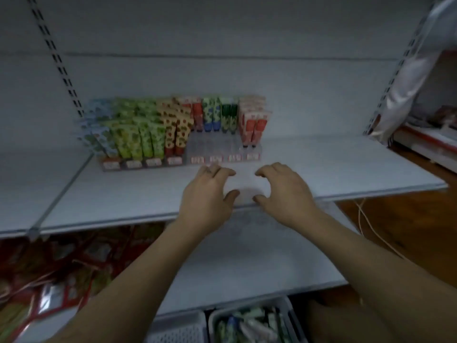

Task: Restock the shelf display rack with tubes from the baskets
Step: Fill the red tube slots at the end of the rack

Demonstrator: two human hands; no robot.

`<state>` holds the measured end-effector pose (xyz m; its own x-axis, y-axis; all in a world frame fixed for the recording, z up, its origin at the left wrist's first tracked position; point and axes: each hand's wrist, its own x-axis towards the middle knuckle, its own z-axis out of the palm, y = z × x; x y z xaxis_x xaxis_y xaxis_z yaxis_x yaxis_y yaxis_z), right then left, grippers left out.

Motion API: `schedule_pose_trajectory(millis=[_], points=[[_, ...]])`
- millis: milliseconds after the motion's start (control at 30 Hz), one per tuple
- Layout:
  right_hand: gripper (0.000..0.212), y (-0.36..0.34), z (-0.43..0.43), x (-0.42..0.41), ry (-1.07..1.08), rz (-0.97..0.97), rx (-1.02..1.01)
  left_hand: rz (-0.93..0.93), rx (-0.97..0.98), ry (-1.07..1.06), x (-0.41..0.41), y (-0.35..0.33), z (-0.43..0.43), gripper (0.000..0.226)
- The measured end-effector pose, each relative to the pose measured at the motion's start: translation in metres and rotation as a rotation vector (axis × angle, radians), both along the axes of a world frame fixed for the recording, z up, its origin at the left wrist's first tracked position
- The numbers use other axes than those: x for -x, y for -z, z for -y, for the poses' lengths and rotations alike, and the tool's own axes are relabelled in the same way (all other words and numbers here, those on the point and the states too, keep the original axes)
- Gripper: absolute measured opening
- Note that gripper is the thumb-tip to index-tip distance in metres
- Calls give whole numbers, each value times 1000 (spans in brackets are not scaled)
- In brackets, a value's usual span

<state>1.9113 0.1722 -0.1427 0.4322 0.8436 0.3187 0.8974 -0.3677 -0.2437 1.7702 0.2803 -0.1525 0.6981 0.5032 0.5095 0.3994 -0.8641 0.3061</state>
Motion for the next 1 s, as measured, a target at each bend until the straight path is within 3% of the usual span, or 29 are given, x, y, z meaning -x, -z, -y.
schedule_pose_trajectory(millis=[133,267,433,600,700,767,867,1000], points=[[30,46,56,32,27,-70,140,7,23,108,29,67,39,27],[19,90,85,49,-17,-4,98,-227,276,113,45,141,75,33],[40,147,92,40,-3,-101,769,-523,438,156,49,204,89,31],[19,202,98,47,-106,-172,1112,-772,478,138,66,247,81,28],[50,229,96,58,-225,-199,1262,-865,462,162,70,264,86,29],[62,239,93,62,-266,-195,1335,-901,439,222,66,270,96,25],[48,256,82,55,-223,-220,1352,-944,366,348,56,278,115,15],[42,286,75,39,-93,-342,1295,-1054,354,514,46,293,134,21]])
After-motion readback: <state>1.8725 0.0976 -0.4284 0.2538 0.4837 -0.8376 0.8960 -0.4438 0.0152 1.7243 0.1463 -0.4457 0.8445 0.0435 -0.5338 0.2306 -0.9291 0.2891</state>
